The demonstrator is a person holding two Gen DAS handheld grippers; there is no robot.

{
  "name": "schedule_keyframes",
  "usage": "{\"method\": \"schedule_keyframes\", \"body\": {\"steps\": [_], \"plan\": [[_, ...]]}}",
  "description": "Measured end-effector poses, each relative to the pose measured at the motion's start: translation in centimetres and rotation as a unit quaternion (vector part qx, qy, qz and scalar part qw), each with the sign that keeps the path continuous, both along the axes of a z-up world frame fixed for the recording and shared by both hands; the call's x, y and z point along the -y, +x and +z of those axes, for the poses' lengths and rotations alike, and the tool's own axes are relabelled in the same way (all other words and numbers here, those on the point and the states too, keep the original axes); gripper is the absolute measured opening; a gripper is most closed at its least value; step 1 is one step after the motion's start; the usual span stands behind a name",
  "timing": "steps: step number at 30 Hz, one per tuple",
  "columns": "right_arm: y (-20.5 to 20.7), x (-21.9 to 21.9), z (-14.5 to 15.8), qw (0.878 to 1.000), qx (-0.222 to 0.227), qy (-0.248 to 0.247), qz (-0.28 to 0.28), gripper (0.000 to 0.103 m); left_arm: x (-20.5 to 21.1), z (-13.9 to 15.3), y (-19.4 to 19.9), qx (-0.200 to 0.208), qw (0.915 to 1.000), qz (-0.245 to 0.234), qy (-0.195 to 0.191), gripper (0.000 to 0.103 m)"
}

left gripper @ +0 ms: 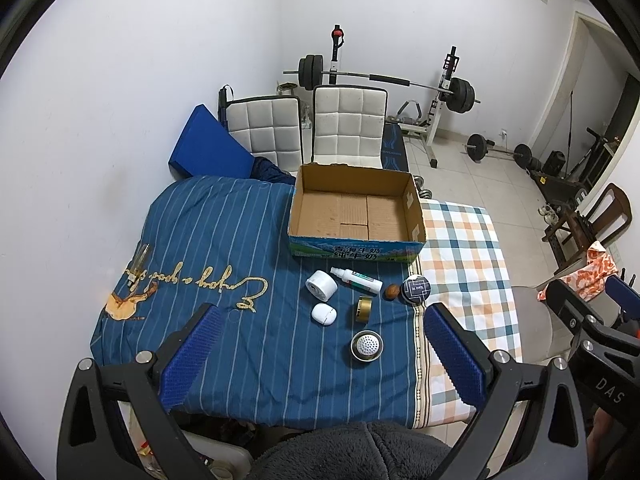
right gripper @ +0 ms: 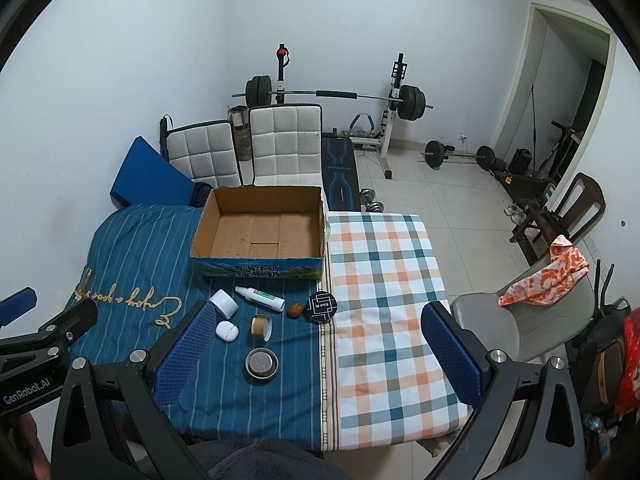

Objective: Organize rigid objects

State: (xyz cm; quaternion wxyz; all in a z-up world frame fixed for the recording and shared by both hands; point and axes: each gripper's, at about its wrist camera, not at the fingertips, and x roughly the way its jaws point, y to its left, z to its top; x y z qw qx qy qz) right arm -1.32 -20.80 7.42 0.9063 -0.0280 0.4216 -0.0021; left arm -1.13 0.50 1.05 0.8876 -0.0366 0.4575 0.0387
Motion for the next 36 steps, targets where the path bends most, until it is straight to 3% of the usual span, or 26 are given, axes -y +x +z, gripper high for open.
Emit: {"method": "schedule_keyframes", "body": {"steps": [7, 11, 15, 19, 21, 24, 28, 32, 36], "plan": [[1.3, 0.2, -0.7, 1.0, -0.005, 0.005, -0.005, 0.103, 0.1, -0.6, 1.1, -0.007, 1.0, 0.001, -0.004, 0.103], [4.0, 1.5, -3.5, 0.999, -0.031, 0.018, -0.019, 0.103, -0.3, -3.5, 4.5, -0.025, 0.9997, 0.004, -0.004, 0.103], [8.4, 2.9, -9.6, 0.994, -0.099, 0.023, -0.027, 0.103, -0.7, -8.6, 8.9, -0.06, 0.9982, 0.007, 0.003, 0.103], [13.8, 4.4, -18.5, 0.984, -0.173, 0.04, -0.035, 0.103, -1.4, -15.3, 13.4, -0.115, 0.9932, 0.013, 0.008, 0.103], [16.1, 4.9, -22.5, 0.979, -0.196, 0.04, -0.035, 0.103, -2.0, -19.3, 15.7, -0.151, 0.9882, 0.022, 0.01, 0.103], [19.6, 5.2, -28.2, 0.972, -0.23, 0.038, -0.034, 0.103, -3.3, -25.7, 18.9, -0.208, 0.9769, 0.039, -0.024, 0.103], [23.8, 5.0, -34.6, 0.965, -0.261, 0.021, -0.027, 0.103, -3.9, -31.9, 22.1, -0.254, 0.965, 0.046, -0.047, 0.103], [26.8, 4.8, -39.3, 0.955, -0.294, 0.018, -0.02, 0.103, -3.9, -37.2, 25.0, -0.286, 0.956, 0.041, -0.049, 0.103], [29.0, 4.3, -43.0, 0.946, -0.324, 0.029, -0.007, 0.103, -2.7, -40.5, 27.0, -0.307, 0.951, -0.007, -0.037, 0.103]]}}
